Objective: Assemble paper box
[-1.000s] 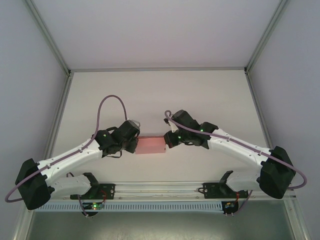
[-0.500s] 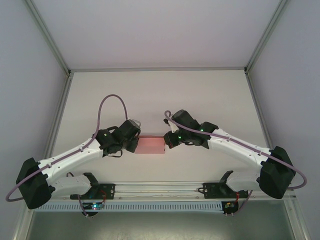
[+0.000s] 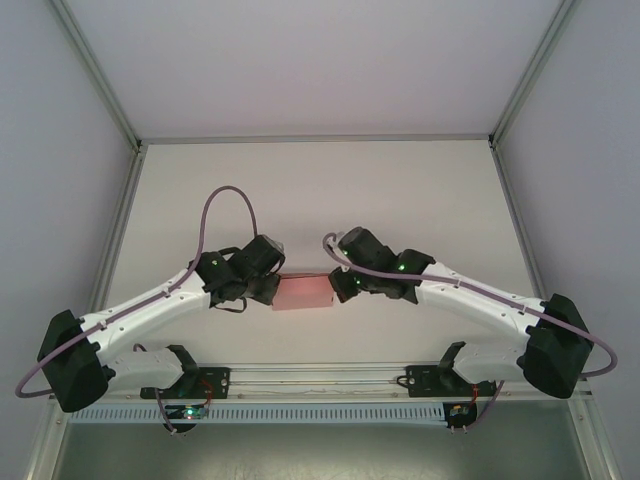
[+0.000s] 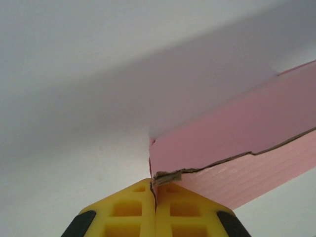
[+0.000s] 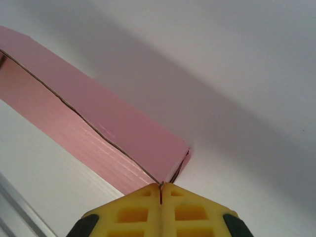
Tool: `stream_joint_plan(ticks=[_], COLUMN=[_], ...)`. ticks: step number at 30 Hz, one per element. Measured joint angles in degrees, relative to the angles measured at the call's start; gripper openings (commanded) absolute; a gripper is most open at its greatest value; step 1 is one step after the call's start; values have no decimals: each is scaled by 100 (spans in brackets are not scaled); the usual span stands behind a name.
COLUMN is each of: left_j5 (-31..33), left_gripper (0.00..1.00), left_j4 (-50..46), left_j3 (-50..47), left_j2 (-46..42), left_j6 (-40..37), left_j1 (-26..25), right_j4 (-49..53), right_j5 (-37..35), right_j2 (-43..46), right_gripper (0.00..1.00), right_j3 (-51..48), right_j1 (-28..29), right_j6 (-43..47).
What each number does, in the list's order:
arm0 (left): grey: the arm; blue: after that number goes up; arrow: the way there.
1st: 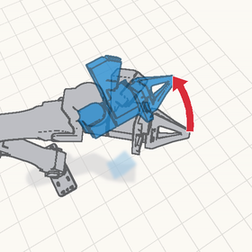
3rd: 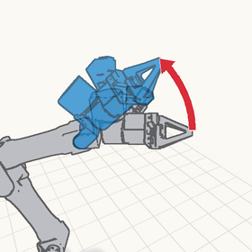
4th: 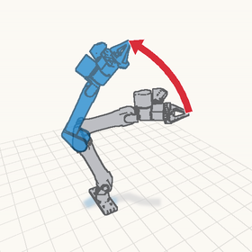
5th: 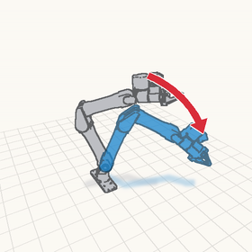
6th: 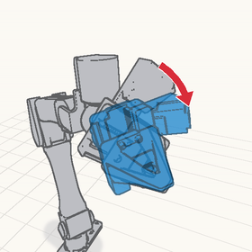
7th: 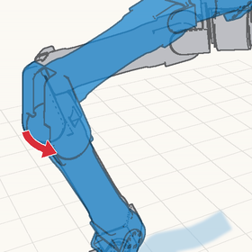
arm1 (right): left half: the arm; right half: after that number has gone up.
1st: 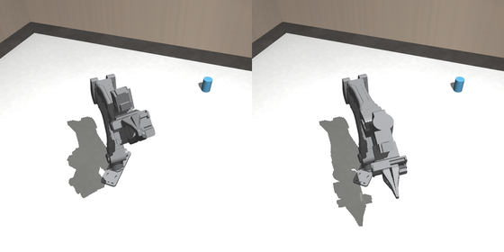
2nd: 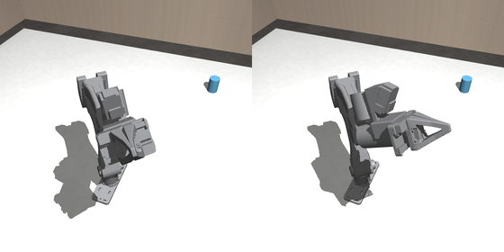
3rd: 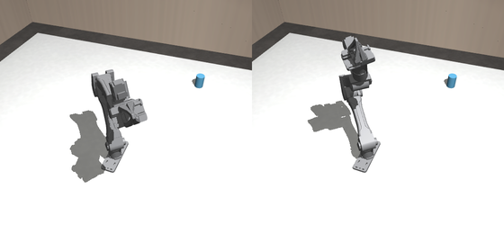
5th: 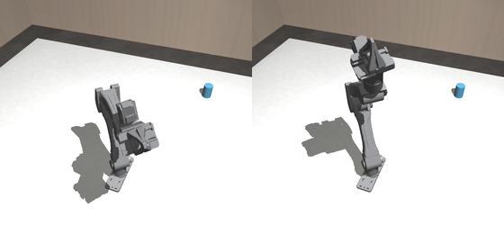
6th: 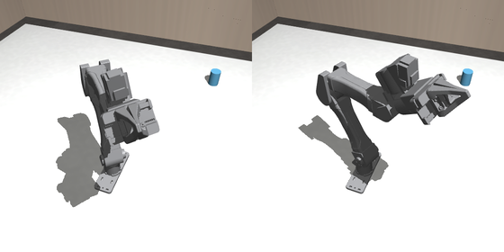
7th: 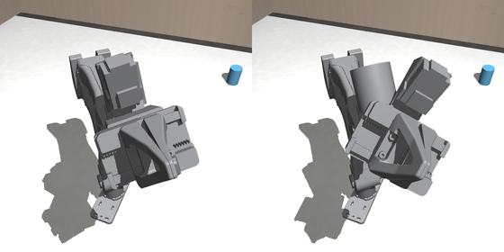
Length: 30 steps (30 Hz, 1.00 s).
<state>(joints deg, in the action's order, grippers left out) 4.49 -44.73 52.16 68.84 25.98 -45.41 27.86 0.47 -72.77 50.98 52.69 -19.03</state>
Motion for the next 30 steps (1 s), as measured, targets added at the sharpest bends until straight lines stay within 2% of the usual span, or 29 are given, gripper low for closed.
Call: stream_joint_plan(ticks=[5,15,21,30], left_j5=[-415,-1287,-1902,-2144], left_gripper=[0,0,0,0], left_j4=[-245,-511,-503,-511], left_j3=[186,498,485,487], left_j2=[144,315,310,321], left_j6=[328,658,940,1198], left_j1=[72,525,942,992], right_j4=[39,-199,-422,-531], right_j5=[-691,-1410,-1617,-1781], right_j2=[-2,-28,79,186], right_gripper=[0,0,0,0], right_j3=[-46,-262,-470,-614], right_j1=[358,649,879,999], right_j6=[-13,-33,-28,-24])
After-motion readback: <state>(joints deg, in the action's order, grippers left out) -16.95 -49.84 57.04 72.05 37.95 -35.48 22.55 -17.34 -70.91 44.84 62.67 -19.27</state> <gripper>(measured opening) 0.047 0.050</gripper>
